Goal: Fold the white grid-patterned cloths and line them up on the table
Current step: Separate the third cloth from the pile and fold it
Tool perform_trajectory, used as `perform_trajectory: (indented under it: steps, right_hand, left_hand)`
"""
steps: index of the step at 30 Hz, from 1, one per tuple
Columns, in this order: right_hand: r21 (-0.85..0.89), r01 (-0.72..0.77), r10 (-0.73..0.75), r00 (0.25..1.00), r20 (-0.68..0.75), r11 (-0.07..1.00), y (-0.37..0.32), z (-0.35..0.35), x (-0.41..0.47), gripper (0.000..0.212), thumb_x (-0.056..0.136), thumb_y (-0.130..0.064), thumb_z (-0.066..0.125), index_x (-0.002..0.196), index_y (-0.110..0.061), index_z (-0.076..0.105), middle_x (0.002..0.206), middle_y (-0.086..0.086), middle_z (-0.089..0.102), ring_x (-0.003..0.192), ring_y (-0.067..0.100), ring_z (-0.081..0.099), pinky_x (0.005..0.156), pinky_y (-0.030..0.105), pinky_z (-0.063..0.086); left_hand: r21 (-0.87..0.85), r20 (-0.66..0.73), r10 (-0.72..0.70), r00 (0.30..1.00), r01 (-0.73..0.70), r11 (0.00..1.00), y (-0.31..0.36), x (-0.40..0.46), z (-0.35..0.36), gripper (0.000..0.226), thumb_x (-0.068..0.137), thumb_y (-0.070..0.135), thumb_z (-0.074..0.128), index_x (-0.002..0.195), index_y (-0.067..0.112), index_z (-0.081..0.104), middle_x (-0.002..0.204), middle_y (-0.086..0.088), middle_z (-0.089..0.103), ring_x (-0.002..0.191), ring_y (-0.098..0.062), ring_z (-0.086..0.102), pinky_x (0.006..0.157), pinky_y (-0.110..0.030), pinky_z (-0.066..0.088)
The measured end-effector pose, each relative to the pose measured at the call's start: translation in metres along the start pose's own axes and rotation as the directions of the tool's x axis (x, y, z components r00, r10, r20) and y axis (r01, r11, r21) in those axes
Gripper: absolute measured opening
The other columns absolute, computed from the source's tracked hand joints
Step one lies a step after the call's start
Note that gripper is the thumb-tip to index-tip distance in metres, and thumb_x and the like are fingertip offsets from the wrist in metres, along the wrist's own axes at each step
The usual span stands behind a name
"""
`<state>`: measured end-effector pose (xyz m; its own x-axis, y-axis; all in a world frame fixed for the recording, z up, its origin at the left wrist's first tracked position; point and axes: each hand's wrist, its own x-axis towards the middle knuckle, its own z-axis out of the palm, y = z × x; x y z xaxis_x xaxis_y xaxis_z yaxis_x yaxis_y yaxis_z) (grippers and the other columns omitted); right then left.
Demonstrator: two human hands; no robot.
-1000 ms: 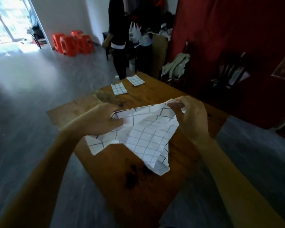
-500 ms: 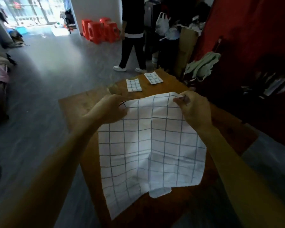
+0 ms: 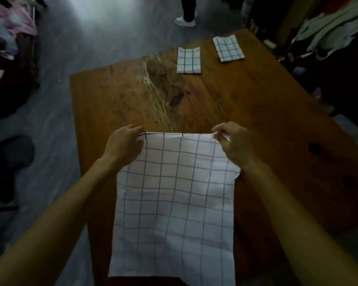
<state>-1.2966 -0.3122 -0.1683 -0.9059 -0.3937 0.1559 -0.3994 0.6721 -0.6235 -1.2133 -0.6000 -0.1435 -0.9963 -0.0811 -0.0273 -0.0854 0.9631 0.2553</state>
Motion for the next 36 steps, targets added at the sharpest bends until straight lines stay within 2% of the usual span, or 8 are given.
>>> perform_trajectory:
  steps: [3, 8, 15, 18, 23, 28, 32, 36]
  right_hand:
    - [0.064, -0.016, 0.015, 1.0, 0.02, 0.998, 0.0, 0.015, -0.01, 0.016, 0.086, -0.012, 0.069, 0.102, -0.012, 0.069, 0.1, 0.005, 0.068, 0.088, 0.012, 0.061, 0.076, 0.021, 0.053]
    - [0.052, -0.095, 0.091, 0.993, 0.081, 0.994, -0.014, 0.018, -0.035, 0.018, 0.087, -0.017, 0.068, 0.104, -0.013, 0.07, 0.099, 0.006, 0.069, 0.087, 0.014, 0.06, 0.077, 0.03, 0.054]
    - [-0.057, -0.1, 0.108, 0.984, 0.143, 0.993, -0.063, 0.01, -0.095, 0.026, 0.087, -0.023, 0.068, 0.111, -0.013, 0.068, 0.097, -0.003, 0.063, 0.083, 0.01, 0.057, 0.074, 0.022, 0.049]
    - [-0.11, -0.119, 0.136, 0.977, 0.161, 0.987, -0.076, 0.017, -0.134, 0.03, 0.085, -0.022, 0.071, 0.114, -0.016, 0.067, 0.102, 0.004, 0.067, 0.082, 0.008, 0.057, 0.074, 0.024, 0.053]
    - [-0.161, -0.214, 0.246, 0.945, 0.217, 0.964, -0.093, 0.034, -0.207, 0.039, 0.082, -0.014, 0.073, 0.119, -0.023, 0.063, 0.109, 0.005, 0.068, 0.084, 0.007, 0.057, 0.073, 0.022, 0.052]
    - [-0.248, -0.282, 0.349, 0.889, 0.296, 0.927, -0.104, 0.051, -0.265, 0.042, 0.081, -0.013, 0.073, 0.118, -0.029, 0.062, 0.103, 0.001, 0.066, 0.083, 0.008, 0.056, 0.074, 0.024, 0.053]
    - [-0.324, -0.322, 0.427, 0.838, 0.34, 0.89, -0.104, 0.06, -0.295, 0.04, 0.082, -0.022, 0.073, 0.12, -0.028, 0.062, 0.112, 0.003, 0.067, 0.09, 0.012, 0.058, 0.078, 0.027, 0.053]
    - [-0.452, -0.297, 0.508, 0.721, 0.471, 0.841, -0.1, 0.059, -0.303, 0.067, 0.078, -0.048, 0.072, 0.137, -0.029, 0.046, 0.135, 0.003, 0.053, 0.122, 0.022, 0.048, 0.098, 0.037, 0.045]
  left_hand:
    - [0.012, 0.04, 0.004, 0.999, -0.005, 1.0, -0.013, -0.007, 0.008, 0.014, 0.091, 0.012, 0.057, 0.102, 0.008, 0.062, 0.091, -0.008, 0.061, 0.079, -0.021, 0.057, 0.068, -0.033, 0.051]
    - [0.006, 0.094, -0.009, 0.996, 0.008, 1.0, -0.027, -0.033, 0.014, 0.006, 0.09, 0.014, 0.057, 0.094, 0.011, 0.06, 0.086, -0.005, 0.058, 0.075, -0.019, 0.054, 0.064, -0.028, 0.045]
    - [0.008, 0.05, 0.116, 0.992, -0.116, 0.993, -0.04, -0.085, 0.006, 0.011, 0.09, 0.018, 0.06, 0.095, 0.01, 0.064, 0.085, -0.005, 0.061, 0.073, -0.018, 0.055, 0.06, -0.024, 0.04]
    - [-0.002, 0.054, 0.162, 0.985, -0.162, 0.987, -0.042, -0.117, 0.007, 0.012, 0.088, 0.022, 0.061, 0.092, 0.011, 0.065, 0.082, -0.003, 0.059, 0.072, -0.016, 0.053, 0.059, -0.024, 0.039]
    - [0.026, 0.17, 0.199, 0.965, -0.206, 0.978, -0.043, -0.178, 0.019, 0.019, 0.085, 0.029, 0.065, 0.099, 0.016, 0.065, 0.094, 0.001, 0.06, 0.082, -0.013, 0.053, 0.069, -0.024, 0.046]
    - [0.073, 0.322, 0.232, 0.918, -0.268, 0.961, -0.046, -0.232, 0.045, 0.02, 0.088, 0.031, 0.06, 0.104, 0.019, 0.06, 0.104, 0.002, 0.058, 0.088, -0.01, 0.051, 0.072, -0.021, 0.042]
    - [0.101, 0.455, 0.206, 0.866, -0.28, 0.955, -0.045, -0.259, 0.062, 0.026, 0.087, 0.038, 0.062, 0.106, 0.02, 0.059, 0.106, 0.001, 0.056, 0.086, -0.009, 0.052, 0.074, -0.022, 0.047]
    - [0.074, 0.716, 0.073, 0.694, -0.179, 0.981, -0.041, -0.259, 0.062, 0.069, 0.077, 0.058, 0.066, 0.133, 0.026, 0.044, 0.13, -0.001, 0.052, 0.111, -0.018, 0.052, 0.089, -0.032, 0.047]
